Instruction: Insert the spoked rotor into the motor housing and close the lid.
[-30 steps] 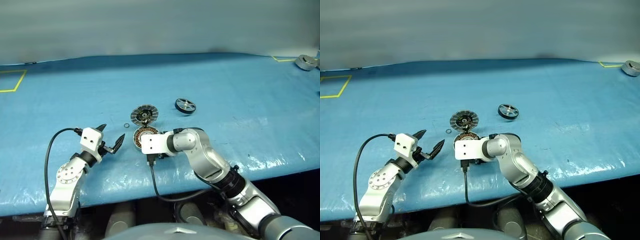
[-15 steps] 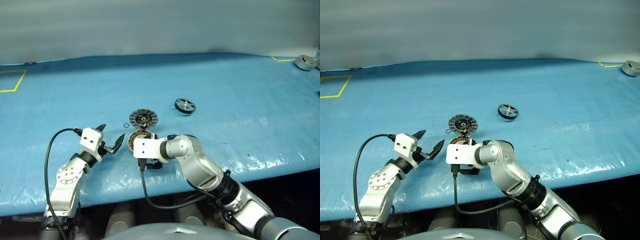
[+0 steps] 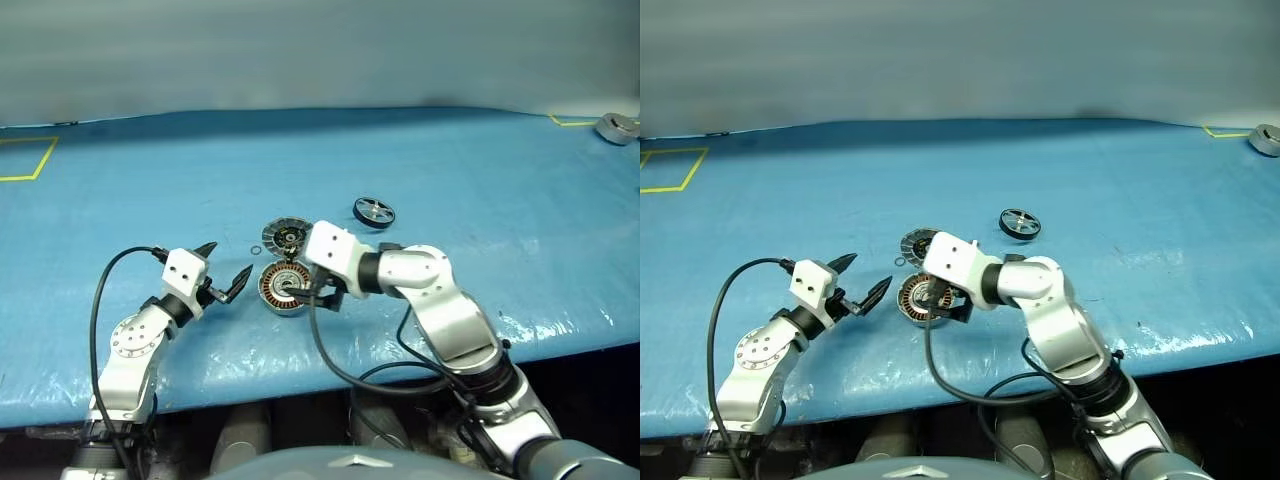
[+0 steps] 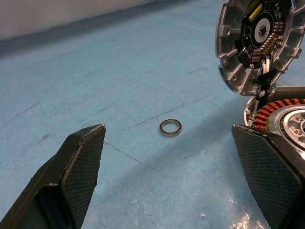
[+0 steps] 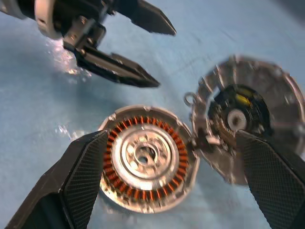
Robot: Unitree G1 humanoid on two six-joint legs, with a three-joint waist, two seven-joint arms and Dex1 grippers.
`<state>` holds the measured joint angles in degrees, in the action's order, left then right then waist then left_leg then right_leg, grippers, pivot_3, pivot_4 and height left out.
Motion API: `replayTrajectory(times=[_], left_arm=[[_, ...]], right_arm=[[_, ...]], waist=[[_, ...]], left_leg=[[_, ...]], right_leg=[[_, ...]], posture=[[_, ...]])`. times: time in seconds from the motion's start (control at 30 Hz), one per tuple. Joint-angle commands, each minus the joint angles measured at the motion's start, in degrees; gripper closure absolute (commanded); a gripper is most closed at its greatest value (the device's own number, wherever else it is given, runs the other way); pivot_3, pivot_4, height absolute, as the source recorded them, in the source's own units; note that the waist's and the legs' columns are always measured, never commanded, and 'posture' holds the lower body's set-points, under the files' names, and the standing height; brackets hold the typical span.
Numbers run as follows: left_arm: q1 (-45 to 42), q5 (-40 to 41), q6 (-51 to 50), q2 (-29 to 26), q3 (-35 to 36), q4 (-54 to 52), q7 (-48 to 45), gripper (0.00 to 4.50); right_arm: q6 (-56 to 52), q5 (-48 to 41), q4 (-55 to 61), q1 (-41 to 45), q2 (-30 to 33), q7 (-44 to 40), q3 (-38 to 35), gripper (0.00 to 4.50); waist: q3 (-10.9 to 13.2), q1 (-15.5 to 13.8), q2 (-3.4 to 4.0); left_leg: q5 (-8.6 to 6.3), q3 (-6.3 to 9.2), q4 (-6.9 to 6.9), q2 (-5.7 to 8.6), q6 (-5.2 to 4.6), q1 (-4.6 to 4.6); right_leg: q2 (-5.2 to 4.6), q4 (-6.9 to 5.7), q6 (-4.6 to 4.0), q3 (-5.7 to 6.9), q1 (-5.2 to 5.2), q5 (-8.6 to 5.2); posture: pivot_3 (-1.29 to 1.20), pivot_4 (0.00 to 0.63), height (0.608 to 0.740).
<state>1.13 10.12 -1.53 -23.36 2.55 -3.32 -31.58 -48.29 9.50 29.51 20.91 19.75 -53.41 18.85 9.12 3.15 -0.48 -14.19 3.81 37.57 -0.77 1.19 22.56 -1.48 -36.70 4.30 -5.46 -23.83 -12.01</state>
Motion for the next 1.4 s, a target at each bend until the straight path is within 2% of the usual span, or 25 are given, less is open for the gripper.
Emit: replayTrajectory(times=[0.03,0.17,0.33,0.53,0.8,0.93,1.13,1.23,1.4], left_arm=[[-2.56,0.18,2.29,-0.28,0.31,2.79,-1.10,0.00],[-6.78,-0.08,3.35,-0.14,0.01,8.00,-2.41,0.00],[-13.18,-1.75,6.25,0.39,-0.12,17.87,-1.60,0.00],[-19.27,-3.61,6.94,1.25,-3.25,27.70,-4.22,0.00],[-21.82,-5.07,3.52,1.96,-6.29,32.91,-7.48,0.00],[-20.87,-6.08,1.21,1.47,-7.73,32.78,-9.20,0.85],[-17.78,-6.14,-0.78,0.49,-7.02,30.54,-8.21,2.88],[-16.06,-5.99,-1.54,-0.14,-6.50,29.33,-7.70,3.81],[-13.51,-7.24,-0.57,-0.97,-4.10,27.96,-1.38,3.83]], right_arm=[[8.09,-2.83,-0.83,-4.46,2.45,3.41,-6.68,0.03],[14.35,-5.34,-5.46,-11.10,7.45,5.08,-12.71,0.03],[12.54,-11.72,-9.69,-14.72,7.73,6.35,-18.53,0.03],[14.58,-12.91,-10.24,-15.75,7.42,9.80,-17.31,0.03],[15.49,-14.61,-8.66,-15.75,7.89,11.62,-15.95,0.03],[15.48,-15.01,-8.65,-15.60,8.61,12.35,-16.13,0.00],[15.40,-15.49,-8.95,-14.96,9.40,13.03,-15.99,0.00],[15.41,-15.59,-9.25,-14.53,9.63,13.17,-15.72,0.00],[15.63,-15.57,-10.31,-13.68,9.54,13.60,-15.33,0.00]], waist=[[0.01,0.04,-0.01],[0.04,0.14,-0.05],[0.09,0.42,-0.13],[0.10,0.32,-0.15],[0.10,0.22,-0.16],[0.09,0.23,-0.16],[0.07,0.46,-0.13],[0.07,0.69,-0.13],[0.02,0.86,-0.08]], left_leg=[[0.00,-0.02,-0.01,0.00,0.00,0.01],[0.00,-0.03,-0.07,0.01,0.00,0.00],[0.01,-0.05,-0.05,-0.01,-0.01,-0.05],[0.01,-0.05,-0.04,0.01,-0.01,-0.02],[0.00,-0.01,-0.05,0.04,-0.01,0.00],[0.01,-0.02,0.00,0.04,-0.01,-0.05],[0.01,-0.06,0.02,0.02,-0.02,-0.23],[0.01,-0.18,-0.04,-0.02,-0.02,-0.50],[0.01,-0.28,-0.08,-0.08,-0.02,-0.67]], right_leg=[[0.00,0.00,0.00,-0.01,-0.02,0.00],[0.01,-0.01,0.02,-0.02,-0.02,-0.03],[0.05,-0.04,0.05,-0.05,0.00,-0.01],[0.05,-0.02,0.31,-0.08,0.00,0.13],[0.04,0.02,0.41,-0.10,0.03,0.17],[0.04,0.02,0.43,-0.11,0.10,0.18],[0.04,-0.04,0.39,-0.13,0.20,0.16],[0.05,-0.10,0.11,-0.19,0.38,-0.02],[0.08,-0.14,0.08,-0.24,0.45,-0.04]], posture=[[0.00,0.150,0.740],[0.00,0.150,0.740],[0.00,0.150,0.740],[0.00,0.150,0.740],[0.00,0.150,0.740],[0.00,0.150,0.740],[0.00,0.150,0.740],[0.00,0.150,0.740],[0.00,0.150,0.740]])
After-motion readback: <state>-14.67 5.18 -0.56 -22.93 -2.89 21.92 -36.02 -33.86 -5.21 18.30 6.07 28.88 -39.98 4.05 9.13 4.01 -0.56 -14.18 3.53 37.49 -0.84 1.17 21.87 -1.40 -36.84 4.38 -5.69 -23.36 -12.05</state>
